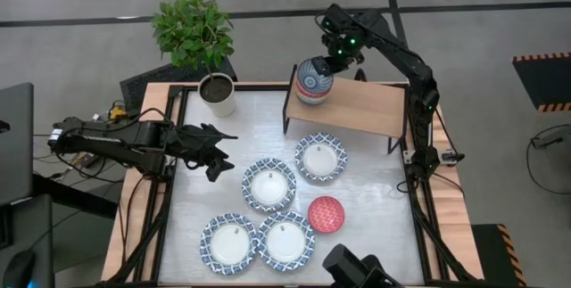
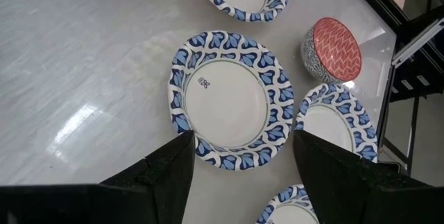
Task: Place and stack bowls onto a shelf
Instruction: Stack the blue bowl on top of the orange bowl on the shelf, then stack the red bowl on top of the blue bowl on the shelf
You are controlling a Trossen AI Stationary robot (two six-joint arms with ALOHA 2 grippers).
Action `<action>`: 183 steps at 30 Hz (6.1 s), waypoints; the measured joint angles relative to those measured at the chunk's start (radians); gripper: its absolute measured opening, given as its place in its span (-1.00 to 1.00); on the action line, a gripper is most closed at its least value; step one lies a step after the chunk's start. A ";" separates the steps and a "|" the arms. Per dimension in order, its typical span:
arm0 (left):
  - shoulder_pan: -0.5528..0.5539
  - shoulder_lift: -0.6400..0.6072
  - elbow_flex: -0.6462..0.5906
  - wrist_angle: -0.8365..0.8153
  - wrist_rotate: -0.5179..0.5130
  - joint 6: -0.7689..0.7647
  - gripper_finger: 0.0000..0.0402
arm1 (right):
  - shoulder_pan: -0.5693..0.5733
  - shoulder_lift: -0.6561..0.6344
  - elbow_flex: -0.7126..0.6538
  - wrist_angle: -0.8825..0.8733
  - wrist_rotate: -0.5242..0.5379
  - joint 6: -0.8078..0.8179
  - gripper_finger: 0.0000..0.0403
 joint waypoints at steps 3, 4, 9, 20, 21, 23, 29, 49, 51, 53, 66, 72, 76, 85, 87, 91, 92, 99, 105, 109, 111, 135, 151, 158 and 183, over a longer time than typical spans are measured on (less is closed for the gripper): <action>0.000 0.000 0.000 0.000 0.000 0.000 0.14 | 0.006 0.000 0.000 -0.001 0.000 0.000 -0.81; 0.000 0.000 0.000 0.000 0.000 0.000 0.14 | 0.006 0.000 0.000 -0.001 0.000 0.000 -0.81; 0.000 0.000 0.000 0.000 0.000 0.000 0.14 | 0.007 0.000 0.000 -0.004 -0.001 0.000 -0.81; 0.000 0.000 0.000 0.000 0.000 -0.004 0.14 | 0.007 0.000 -0.005 -0.009 -0.001 0.000 -0.81; 0.000 0.000 0.000 0.000 0.000 -0.004 0.14 | 0.008 0.000 -0.015 -0.005 -0.001 0.001 -0.81; 0.000 0.000 0.000 0.000 0.000 -0.004 0.14 | 0.012 0.000 -0.049 -0.003 -0.001 0.005 -0.81; 0.000 0.000 0.000 0.000 0.004 -0.009 0.14 | 0.030 -0.003 -0.083 0.039 -0.012 -0.008 -0.81; 0.000 0.000 0.000 0.000 0.001 -0.017 0.14 | 0.018 -0.001 -0.084 0.085 -0.010 -0.035 -0.61; 0.000 0.000 0.000 0.000 -0.001 -0.017 0.14 | 0.017 -0.001 -0.084 0.088 -0.011 -0.035 -0.53; 0.000 0.000 0.000 0.000 -0.001 -0.018 0.14 | 0.017 -0.001 -0.084 0.092 -0.014 -0.034 -0.45; 0.000 0.000 0.000 0.000 -0.001 -0.018 0.14 | -0.003 -0.005 0.035 0.163 -0.008 -0.025 -0.14; 0.000 0.000 0.000 0.000 -0.003 -0.019 0.14 | -0.003 -0.003 0.037 0.202 -0.008 -0.044 -0.21; 0.000 0.000 0.000 0.000 -0.004 -0.019 0.14 | 0.004 -0.003 0.037 0.138 -0.007 -0.124 -0.24; 0.000 0.000 0.000 0.000 -0.030 -0.027 0.14 | 0.017 -0.001 0.027 0.089 0.107 -0.191 -0.27; 0.000 0.000 0.000 0.000 -0.030 -0.027 0.14 | 0.018 -0.001 0.027 0.082 0.125 -0.191 -0.34; 0.000 0.000 0.000 0.000 -0.030 -0.033 0.14 | 0.018 -0.001 0.027 0.070 0.130 -0.183 -0.62; 0.000 0.000 0.000 0.000 -0.032 -0.035 0.14 | 0.018 -0.001 0.027 0.070 0.132 -0.183 -0.71; 0.000 0.000 0.000 0.000 -0.050 -0.044 0.14 | 0.018 0.000 0.026 0.072 0.135 -0.179 -0.87; 0.000 0.000 0.000 0.000 -0.050 -0.053 0.14 | 0.020 -0.008 0.026 0.154 0.122 -0.147 -0.87; 0.000 0.000 0.000 0.000 -0.049 -0.053 0.14 | 0.012 -0.008 0.026 0.157 0.079 -0.129 -0.87; 0.000 0.000 0.000 0.000 -0.050 -0.053 0.14 | 0.010 -0.005 0.027 0.150 0.071 -0.128 -0.87; 0.000 0.000 0.000 0.000 -0.049 -0.046 0.14 | 0.013 -0.006 0.027 0.146 0.064 -0.154 -0.28; 0.000 0.000 0.000 -0.018 -0.046 -0.069 0.14 | 0.162 -0.236 0.025 -0.048 0.022 -0.165 -0.41; 0.000 0.000 0.000 -0.016 -0.046 -0.065 0.14 | 0.569 -0.369 -0.191 -0.036 0.210 0.135 -0.44; 0.000 0.000 0.000 -0.010 0.087 0.008 0.14 | 1.168 -0.415 -1.099 0.552 0.173 1.136 0.29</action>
